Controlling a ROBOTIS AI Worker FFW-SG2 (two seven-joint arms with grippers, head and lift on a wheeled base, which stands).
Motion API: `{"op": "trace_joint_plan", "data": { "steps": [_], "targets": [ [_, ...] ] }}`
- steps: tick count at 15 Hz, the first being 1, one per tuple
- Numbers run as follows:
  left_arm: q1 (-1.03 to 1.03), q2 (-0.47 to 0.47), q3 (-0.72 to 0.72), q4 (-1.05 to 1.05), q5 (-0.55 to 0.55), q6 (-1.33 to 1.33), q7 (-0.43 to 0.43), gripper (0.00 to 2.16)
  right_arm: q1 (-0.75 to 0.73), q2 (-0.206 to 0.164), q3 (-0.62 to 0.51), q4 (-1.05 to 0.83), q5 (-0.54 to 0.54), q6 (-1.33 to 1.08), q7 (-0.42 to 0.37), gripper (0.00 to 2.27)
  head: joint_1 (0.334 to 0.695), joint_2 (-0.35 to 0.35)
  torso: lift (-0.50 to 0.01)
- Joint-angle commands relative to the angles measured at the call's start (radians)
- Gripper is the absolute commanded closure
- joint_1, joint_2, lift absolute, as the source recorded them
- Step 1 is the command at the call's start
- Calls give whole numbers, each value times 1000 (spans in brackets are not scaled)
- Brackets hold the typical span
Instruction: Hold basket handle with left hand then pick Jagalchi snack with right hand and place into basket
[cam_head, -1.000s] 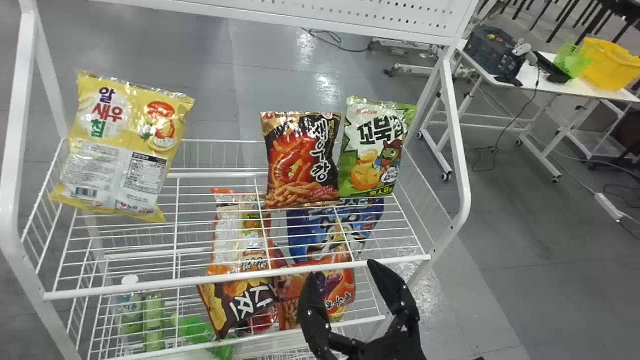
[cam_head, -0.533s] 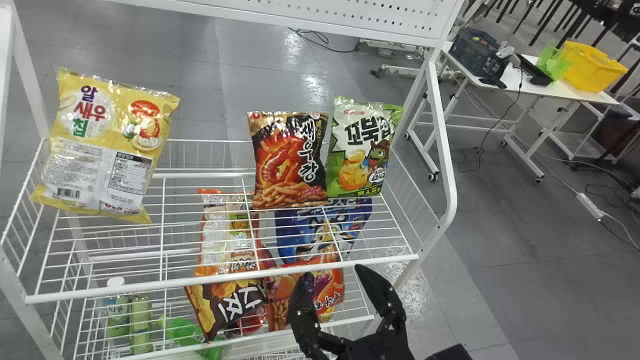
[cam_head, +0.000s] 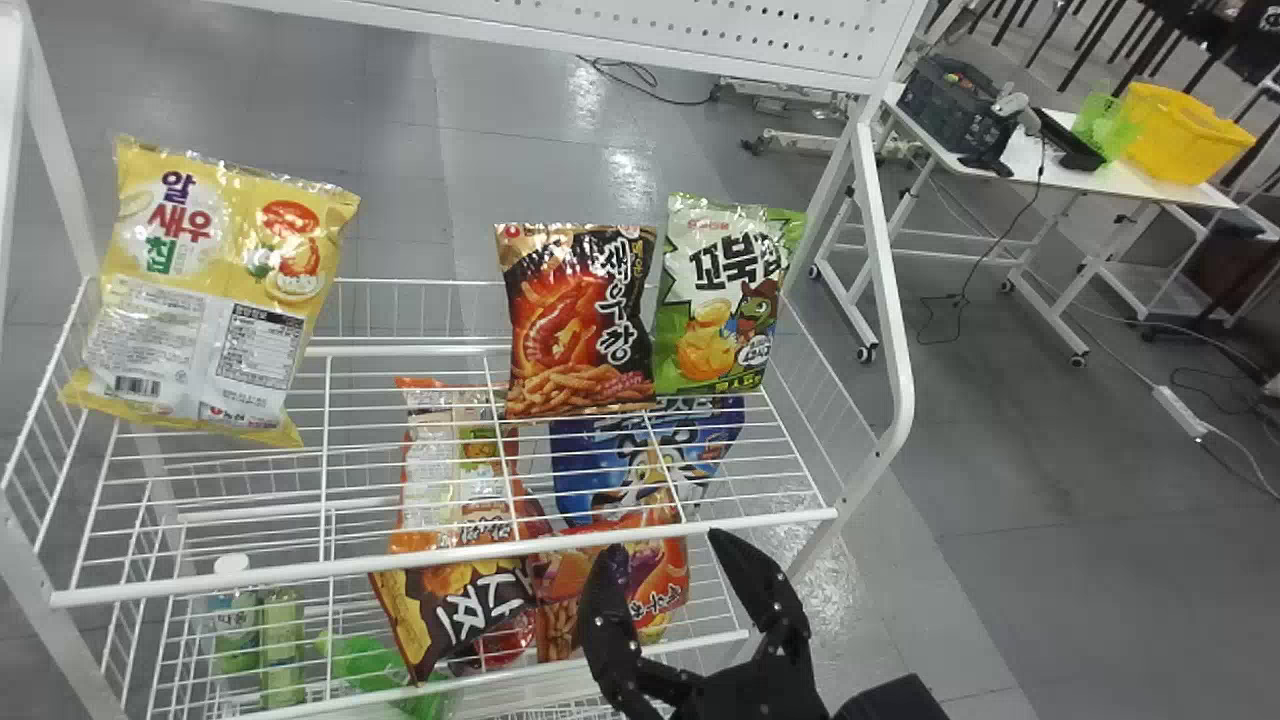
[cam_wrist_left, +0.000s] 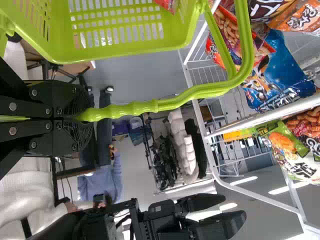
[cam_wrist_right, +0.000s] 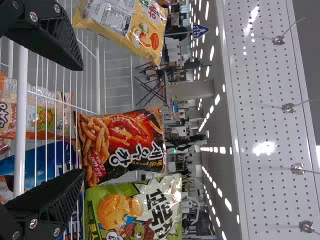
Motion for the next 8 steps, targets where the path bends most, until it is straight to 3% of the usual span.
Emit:
{"op": "trace_joint_plan", "data": {
  "steps": [1, 8],
  "targets": [
    [0, 0, 0, 1, 0, 0, 0, 1521, -6, 2, 0, -5, 0, 31, -1, 76, 695, -350, -10],
    [0, -1, 5, -1, 2, 0, 0, 1521, -12, 4, -4, -14, -4, 46, -1, 76, 695, -348, -10]
  ]
}}
